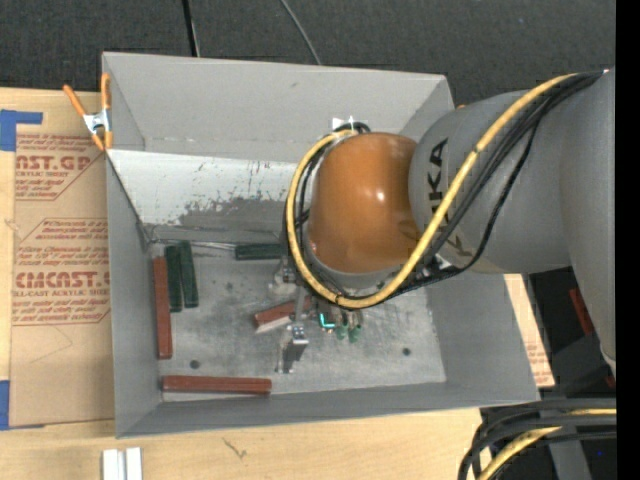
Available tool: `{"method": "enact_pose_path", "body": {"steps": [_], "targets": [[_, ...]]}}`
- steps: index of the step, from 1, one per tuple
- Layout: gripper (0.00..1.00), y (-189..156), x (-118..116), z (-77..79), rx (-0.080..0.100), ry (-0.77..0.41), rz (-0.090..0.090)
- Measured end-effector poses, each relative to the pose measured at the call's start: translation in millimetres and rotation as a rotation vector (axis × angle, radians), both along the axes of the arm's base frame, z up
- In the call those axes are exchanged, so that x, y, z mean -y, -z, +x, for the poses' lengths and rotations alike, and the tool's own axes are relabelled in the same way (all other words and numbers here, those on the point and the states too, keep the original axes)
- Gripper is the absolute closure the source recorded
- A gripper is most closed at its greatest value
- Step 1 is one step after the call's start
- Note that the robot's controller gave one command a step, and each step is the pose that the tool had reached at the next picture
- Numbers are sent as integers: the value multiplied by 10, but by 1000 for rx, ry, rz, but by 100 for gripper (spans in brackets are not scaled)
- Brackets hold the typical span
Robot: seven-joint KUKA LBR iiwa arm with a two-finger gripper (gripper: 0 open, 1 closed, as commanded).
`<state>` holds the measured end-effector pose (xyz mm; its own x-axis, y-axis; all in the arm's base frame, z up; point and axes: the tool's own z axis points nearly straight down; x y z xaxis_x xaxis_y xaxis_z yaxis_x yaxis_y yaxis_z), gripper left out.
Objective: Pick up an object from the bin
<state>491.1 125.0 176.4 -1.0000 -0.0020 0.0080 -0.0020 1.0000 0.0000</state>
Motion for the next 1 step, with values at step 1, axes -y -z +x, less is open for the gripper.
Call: {"method": "enact_pose_path", "body": {"steps": [1], "targets": [[0,-41,6,20,8,1,1]]}}
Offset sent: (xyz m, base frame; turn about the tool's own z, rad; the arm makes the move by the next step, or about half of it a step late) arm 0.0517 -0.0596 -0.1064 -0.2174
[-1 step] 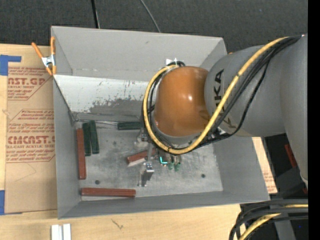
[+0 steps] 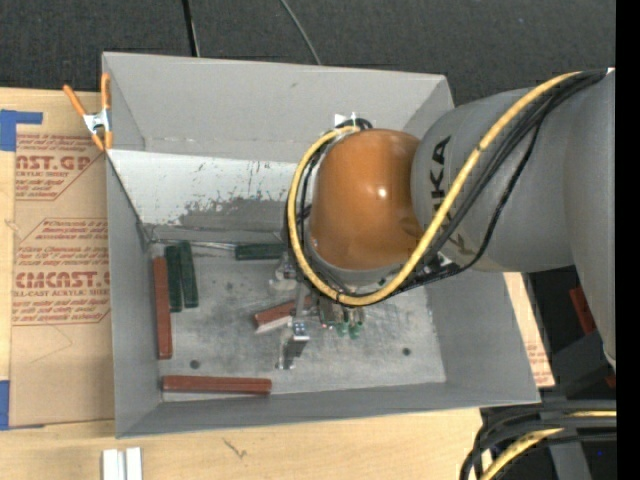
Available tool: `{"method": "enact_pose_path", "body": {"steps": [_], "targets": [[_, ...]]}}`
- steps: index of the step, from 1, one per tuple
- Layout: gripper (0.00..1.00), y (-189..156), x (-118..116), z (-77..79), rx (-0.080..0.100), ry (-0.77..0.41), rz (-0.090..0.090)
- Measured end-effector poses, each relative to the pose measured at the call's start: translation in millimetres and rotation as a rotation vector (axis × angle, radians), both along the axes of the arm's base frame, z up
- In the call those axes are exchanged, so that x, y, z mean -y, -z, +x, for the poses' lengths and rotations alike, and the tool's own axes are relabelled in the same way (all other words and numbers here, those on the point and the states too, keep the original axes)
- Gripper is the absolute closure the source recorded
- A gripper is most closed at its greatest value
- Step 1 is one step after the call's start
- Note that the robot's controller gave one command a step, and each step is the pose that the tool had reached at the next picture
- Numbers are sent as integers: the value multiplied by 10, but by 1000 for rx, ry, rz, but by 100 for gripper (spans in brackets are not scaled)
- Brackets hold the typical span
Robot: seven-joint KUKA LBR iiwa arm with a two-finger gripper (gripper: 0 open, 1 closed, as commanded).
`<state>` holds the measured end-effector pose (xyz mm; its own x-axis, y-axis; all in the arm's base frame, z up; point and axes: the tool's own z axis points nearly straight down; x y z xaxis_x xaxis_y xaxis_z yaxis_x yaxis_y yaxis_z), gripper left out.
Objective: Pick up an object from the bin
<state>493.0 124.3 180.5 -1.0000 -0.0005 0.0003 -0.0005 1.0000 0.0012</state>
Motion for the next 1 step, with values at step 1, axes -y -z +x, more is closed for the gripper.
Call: {"method": "enact_pose_path", "body": {"steps": [1], "targets": [[0,12,5,10,1,-6,1]]}}
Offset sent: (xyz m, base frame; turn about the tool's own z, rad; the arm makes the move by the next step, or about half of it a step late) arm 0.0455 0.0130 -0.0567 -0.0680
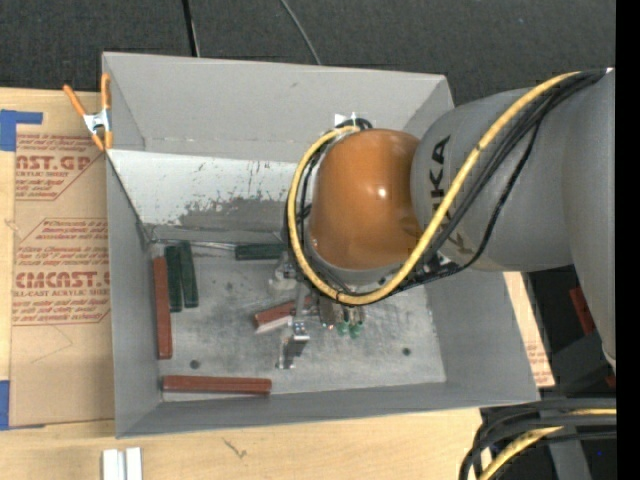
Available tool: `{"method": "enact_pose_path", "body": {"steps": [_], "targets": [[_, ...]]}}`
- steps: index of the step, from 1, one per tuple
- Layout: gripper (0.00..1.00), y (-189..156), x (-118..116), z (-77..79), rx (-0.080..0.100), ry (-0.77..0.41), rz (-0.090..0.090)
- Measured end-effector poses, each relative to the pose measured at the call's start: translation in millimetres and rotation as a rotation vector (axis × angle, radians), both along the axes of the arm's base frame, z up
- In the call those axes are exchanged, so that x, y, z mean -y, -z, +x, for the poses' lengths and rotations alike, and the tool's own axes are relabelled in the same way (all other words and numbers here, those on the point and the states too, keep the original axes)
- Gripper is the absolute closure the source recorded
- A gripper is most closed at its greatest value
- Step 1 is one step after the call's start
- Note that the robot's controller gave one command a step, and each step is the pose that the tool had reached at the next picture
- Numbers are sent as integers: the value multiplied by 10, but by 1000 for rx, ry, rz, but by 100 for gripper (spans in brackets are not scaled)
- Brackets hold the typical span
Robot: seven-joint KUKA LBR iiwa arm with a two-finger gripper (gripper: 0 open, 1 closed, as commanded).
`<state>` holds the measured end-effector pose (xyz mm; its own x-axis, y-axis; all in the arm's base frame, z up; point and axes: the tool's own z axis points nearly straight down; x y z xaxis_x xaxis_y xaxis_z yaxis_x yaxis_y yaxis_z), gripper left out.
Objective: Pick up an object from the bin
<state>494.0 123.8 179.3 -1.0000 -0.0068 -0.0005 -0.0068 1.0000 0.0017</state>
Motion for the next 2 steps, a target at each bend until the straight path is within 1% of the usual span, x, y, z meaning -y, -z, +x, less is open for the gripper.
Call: {"method": "enact_pose_path", "body": {"steps": [1,2], "targets": [[0,412,-55,348,5,-56,-2],[100,1028,725,561,10,54,3]]}}
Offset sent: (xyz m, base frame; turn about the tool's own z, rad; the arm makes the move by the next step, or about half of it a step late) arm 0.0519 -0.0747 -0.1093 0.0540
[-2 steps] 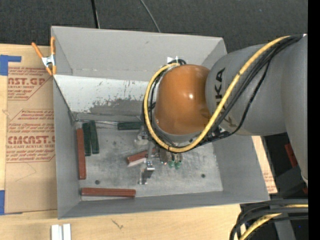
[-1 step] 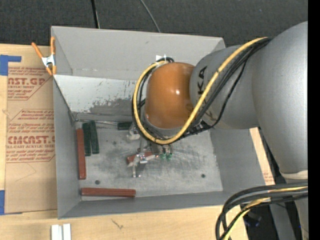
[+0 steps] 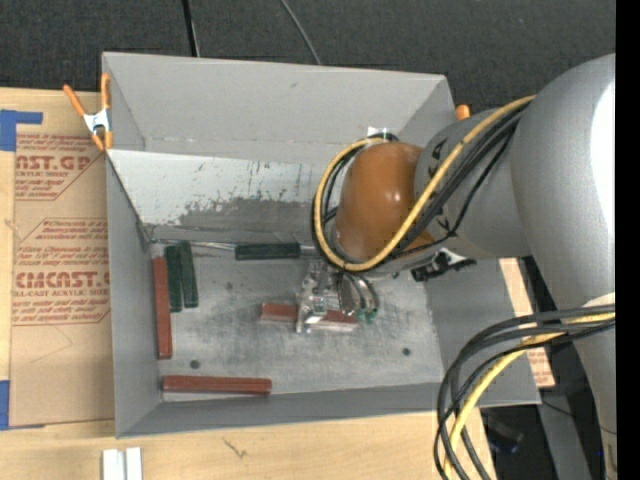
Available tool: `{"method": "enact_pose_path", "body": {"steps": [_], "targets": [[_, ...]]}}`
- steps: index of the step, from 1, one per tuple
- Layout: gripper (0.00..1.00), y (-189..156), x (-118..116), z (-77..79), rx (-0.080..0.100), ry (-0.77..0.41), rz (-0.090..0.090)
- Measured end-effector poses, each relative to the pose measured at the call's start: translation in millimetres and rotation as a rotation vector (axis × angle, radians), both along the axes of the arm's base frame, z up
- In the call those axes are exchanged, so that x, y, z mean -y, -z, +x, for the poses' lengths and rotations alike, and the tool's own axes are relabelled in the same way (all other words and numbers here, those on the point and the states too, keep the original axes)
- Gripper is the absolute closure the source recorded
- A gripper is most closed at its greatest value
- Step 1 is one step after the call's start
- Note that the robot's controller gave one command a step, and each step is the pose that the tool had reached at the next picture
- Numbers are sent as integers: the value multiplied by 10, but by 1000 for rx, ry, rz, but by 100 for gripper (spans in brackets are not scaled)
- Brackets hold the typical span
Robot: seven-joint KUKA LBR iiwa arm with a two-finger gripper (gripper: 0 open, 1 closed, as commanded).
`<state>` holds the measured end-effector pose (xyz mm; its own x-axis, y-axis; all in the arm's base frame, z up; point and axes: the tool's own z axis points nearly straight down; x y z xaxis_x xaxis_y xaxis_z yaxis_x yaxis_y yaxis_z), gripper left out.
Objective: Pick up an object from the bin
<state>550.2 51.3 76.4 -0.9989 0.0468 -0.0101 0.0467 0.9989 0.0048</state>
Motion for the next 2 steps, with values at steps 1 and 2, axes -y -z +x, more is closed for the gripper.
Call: {"method": "enact_pose_path", "body": {"steps": [1,2], "targets": [[100,0,0,0,0,0,0],[100,-1360,107,62,-7,3,-3]]}}
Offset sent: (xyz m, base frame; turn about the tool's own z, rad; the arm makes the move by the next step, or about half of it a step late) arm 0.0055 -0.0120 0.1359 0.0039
